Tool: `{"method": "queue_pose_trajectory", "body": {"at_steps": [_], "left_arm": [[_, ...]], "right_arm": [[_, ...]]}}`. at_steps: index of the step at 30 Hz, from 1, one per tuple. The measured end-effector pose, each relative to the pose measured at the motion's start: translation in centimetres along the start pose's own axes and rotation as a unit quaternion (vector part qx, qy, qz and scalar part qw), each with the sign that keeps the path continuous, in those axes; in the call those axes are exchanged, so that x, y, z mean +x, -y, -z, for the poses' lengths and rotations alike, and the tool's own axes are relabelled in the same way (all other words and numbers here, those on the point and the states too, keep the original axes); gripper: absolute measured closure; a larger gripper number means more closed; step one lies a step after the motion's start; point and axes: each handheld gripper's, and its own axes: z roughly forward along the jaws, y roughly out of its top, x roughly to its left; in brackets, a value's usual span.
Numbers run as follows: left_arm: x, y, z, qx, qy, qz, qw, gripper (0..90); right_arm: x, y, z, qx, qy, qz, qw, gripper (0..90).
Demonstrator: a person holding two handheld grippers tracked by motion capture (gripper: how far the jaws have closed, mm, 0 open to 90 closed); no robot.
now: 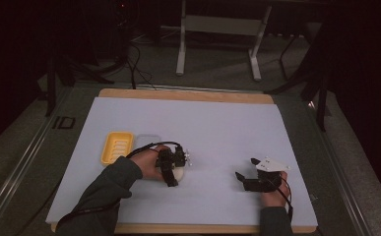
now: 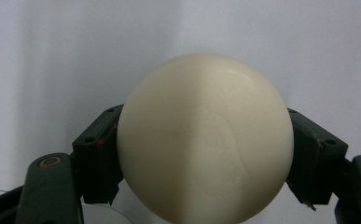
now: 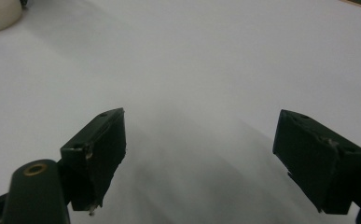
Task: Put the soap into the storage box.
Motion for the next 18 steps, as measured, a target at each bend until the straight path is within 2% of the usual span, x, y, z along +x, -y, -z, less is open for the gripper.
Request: {"method": "queue_pose_trajectory", "body": {"at_steps": [18], "left_arm": [[0.19,-0.83,-0.06,0.032,0.007,-0.012,0.9994,25.0]], "right_arm": [[0.02,0.00,0.00,0.000,0.000,0.000,1.0000,17.1]]}}
